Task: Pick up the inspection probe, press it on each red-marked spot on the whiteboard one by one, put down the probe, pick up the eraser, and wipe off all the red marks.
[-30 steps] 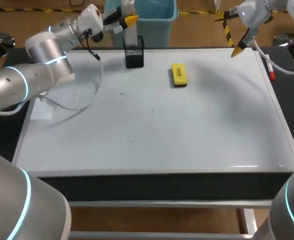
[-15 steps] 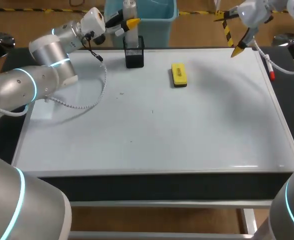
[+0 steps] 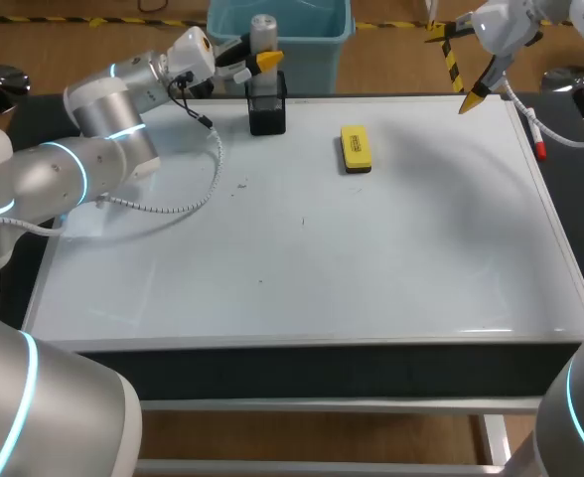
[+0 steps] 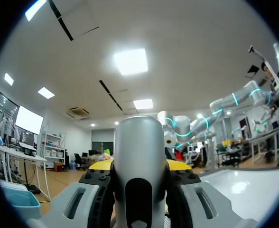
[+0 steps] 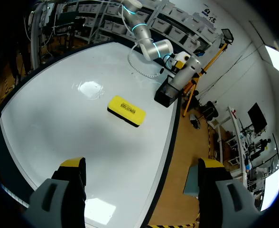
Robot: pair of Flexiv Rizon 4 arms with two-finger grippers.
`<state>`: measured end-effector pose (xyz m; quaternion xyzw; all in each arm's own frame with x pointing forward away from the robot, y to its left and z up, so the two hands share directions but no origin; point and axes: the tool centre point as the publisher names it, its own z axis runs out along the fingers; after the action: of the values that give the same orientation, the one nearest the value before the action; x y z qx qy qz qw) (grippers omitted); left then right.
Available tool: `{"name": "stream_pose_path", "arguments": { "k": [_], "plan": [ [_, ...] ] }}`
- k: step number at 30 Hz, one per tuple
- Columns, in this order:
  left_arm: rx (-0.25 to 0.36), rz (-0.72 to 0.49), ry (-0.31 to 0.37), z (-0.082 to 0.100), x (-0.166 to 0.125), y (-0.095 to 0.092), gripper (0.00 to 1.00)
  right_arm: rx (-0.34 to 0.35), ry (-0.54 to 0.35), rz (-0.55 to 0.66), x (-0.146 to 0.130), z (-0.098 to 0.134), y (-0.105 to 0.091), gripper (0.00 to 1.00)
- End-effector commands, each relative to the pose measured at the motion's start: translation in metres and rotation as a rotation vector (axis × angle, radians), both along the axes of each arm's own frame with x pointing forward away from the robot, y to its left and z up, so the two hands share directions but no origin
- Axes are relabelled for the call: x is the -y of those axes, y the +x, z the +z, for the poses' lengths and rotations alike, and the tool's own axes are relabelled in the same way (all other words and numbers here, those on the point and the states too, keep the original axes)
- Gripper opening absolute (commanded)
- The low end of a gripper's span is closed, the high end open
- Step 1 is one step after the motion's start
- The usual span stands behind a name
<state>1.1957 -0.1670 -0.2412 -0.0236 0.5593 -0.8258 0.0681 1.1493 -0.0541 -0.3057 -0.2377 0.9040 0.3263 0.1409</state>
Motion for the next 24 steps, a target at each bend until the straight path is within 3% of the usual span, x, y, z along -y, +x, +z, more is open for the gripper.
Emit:
{"name": "stream_pose_path", "arguments": {
  "k": [1,16,17,20,21,22,24],
  "plan": [
    [-0.002,-0.026,0.009,-0.006,0.002,0.006,0.00,-0.001,-0.005,0.002,0.000,0.001,0.000,1.00],
    [-0.036,-0.044,0.040,-0.024,0.009,0.005,0.00,-0.001,-0.005,0.002,0.000,0.001,0.000,1.00],
    [-0.037,-0.043,0.041,-0.024,0.009,0.005,0.11,-0.001,-0.005,0.002,0.000,0.001,0.000,1.00],
    [-0.038,-0.041,0.049,-0.024,0.009,0.005,0.64,-0.001,-0.005,0.002,0.000,0.001,0.000,1.00],
    [-0.038,-0.040,0.051,-0.023,0.008,0.004,0.94,-0.001,-0.005,0.002,0.000,0.001,0.000,1.00],
    [-0.038,-0.039,0.052,-0.023,0.008,0.004,1.00,-0.001,-0.005,0.002,0.000,0.001,0.000,1.00],
    [-0.037,-0.036,0.054,-0.021,0.007,0.003,1.00,-0.001,-0.005,0.002,0.000,0.001,0.000,1.00]
  ]
}}
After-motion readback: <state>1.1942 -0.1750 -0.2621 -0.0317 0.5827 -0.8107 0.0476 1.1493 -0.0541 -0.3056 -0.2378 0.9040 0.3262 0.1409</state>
